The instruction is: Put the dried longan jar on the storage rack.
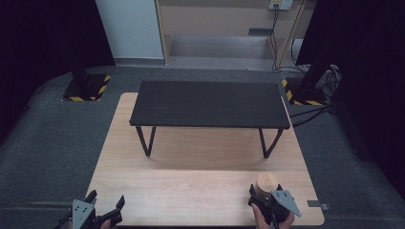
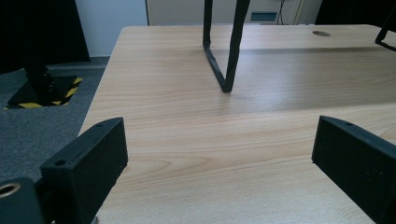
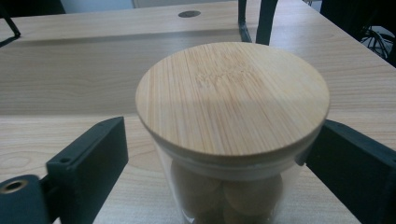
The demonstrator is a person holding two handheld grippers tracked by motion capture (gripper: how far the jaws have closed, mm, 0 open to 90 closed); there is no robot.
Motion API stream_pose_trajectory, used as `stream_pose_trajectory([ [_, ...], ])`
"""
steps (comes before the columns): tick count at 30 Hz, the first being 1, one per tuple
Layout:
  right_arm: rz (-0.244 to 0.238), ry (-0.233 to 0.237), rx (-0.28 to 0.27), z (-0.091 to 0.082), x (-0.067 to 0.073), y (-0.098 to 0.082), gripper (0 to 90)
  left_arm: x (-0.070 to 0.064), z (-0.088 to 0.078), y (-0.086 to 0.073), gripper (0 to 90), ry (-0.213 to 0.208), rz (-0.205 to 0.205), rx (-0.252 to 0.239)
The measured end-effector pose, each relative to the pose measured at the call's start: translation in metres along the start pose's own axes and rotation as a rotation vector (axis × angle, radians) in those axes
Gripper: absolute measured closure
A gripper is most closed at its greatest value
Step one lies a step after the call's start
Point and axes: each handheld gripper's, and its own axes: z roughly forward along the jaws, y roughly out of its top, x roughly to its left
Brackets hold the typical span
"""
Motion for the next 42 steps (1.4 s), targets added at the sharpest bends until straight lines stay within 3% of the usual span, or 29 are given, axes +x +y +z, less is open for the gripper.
stream_pose_trajectory([
  [9, 0.002, -0.017, -0.002, 0.003, 0.0, 0.001, 23.5, 0.0, 0.001, 0.0, 2.4, 0.002, 0.001, 0.003],
  [16, -0.008, -0.026, -0.005, 0.003, 0.002, 0.001, 24.7, -0.001, 0.003, 0.001, 2.4, -0.002, 0.0, 0.003],
  [19, 0.016, -0.02, -0.011, 0.002, 0.001, 0.002, 25.3, -0.001, 0.002, 0.001, 2.4, -0.002, 0.003, 0.002],
  [24, 0.017, -0.015, -0.031, -0.003, 0.002, 0.006, 25.4, -0.001, 0.002, 0.002, 2.4, -0.002, 0.002, 0.002],
  [32, 0.005, 0.019, -0.108, -0.022, 0.007, 0.036, 25.5, -0.001, 0.002, 0.002, 2.5, -0.008, 0.002, 0.003],
  [42, -0.016, 0.068, -0.206, -0.036, 0.009, 0.098, 25.5, -0.002, 0.002, 0.002, 2.5, -0.017, -0.004, 0.002],
])
